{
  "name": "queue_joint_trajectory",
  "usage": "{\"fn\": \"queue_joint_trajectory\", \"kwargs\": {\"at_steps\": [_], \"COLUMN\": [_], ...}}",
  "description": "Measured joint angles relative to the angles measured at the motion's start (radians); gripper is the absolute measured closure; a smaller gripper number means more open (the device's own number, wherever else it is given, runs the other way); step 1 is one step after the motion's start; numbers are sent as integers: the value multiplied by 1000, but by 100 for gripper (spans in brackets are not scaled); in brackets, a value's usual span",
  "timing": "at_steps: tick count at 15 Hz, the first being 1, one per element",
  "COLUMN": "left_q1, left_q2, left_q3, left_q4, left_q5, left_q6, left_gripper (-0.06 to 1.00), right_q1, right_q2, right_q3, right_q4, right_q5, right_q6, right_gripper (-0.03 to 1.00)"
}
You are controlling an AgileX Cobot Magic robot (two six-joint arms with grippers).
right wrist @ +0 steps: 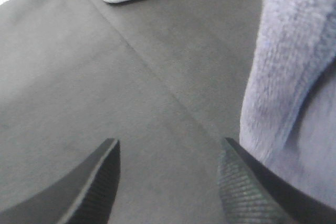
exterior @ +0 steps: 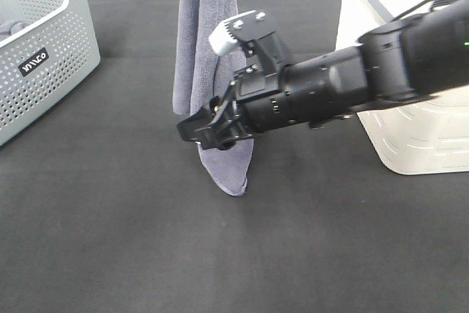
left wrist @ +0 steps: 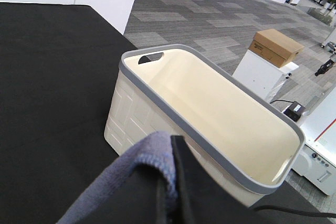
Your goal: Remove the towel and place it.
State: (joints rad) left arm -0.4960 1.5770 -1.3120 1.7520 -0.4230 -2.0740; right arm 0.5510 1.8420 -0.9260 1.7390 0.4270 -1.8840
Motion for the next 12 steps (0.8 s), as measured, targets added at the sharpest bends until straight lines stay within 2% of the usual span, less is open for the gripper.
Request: {"fn": "queue_joint_trajectory", "kwargs": {"at_steps": [1, 2, 5, 12], "left_q1": [0, 0, 0, 0], "left_q2": [0, 0, 0, 0], "left_q3": [0, 0, 0, 0], "left_q4": [0, 0, 0, 0], "left_q5": [-2, -4, -16, -24], "left_q6": [0, 0, 0, 0], "left_gripper": [94, 94, 94, 94], "right_q1": [0, 0, 0, 0], "right_q2": [26, 58, 82, 161], "right_q3": [-16, -24, -24, -132], "right_q4": [1, 1, 1, 2], "right_q5": [-21, -85, -161, -184], "right_q6": [0, 0, 0, 27], "right_gripper": [41, 41, 41, 42]}}
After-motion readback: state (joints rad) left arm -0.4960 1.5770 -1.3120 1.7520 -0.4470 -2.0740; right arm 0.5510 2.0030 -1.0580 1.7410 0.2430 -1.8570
